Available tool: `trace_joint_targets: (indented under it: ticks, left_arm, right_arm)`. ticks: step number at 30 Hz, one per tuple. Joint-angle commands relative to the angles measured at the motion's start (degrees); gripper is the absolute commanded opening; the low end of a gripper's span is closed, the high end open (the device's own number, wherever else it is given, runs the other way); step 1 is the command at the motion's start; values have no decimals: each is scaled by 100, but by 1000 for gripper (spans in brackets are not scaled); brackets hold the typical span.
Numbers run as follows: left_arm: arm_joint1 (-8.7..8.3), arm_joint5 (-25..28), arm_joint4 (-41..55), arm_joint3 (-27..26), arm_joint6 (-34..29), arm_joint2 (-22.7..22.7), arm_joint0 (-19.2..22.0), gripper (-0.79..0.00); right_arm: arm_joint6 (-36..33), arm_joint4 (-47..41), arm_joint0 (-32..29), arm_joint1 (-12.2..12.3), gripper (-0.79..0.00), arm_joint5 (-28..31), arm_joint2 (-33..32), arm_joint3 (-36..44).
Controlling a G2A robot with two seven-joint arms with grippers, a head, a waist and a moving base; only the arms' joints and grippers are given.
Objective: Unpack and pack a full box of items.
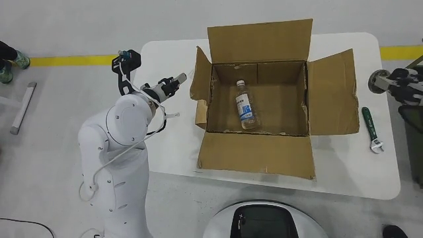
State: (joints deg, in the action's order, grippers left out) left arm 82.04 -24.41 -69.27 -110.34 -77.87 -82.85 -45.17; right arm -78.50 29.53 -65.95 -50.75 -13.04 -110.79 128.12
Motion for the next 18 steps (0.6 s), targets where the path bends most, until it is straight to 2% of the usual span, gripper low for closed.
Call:
trace_joint_targets:
  ticks: [1,5,11,18]
  left_arm:
    - [0,0,0,0,0,0,0,0]
    - [0,0,0,0,0,0,0,0]
    - [0,0,0,0,0,0,0,0]
    - [0,0,0,0,0,0,0,0]
  right_arm:
    - [-22,-517,299,17,-785,91,169,121]
    - [10,-992,787,48,-785,221,831,55]
    - [176,-843,1696,32,-785,271,2400,-467]
    - [268,-538,2725,-139,-785,213,4187,-1466]
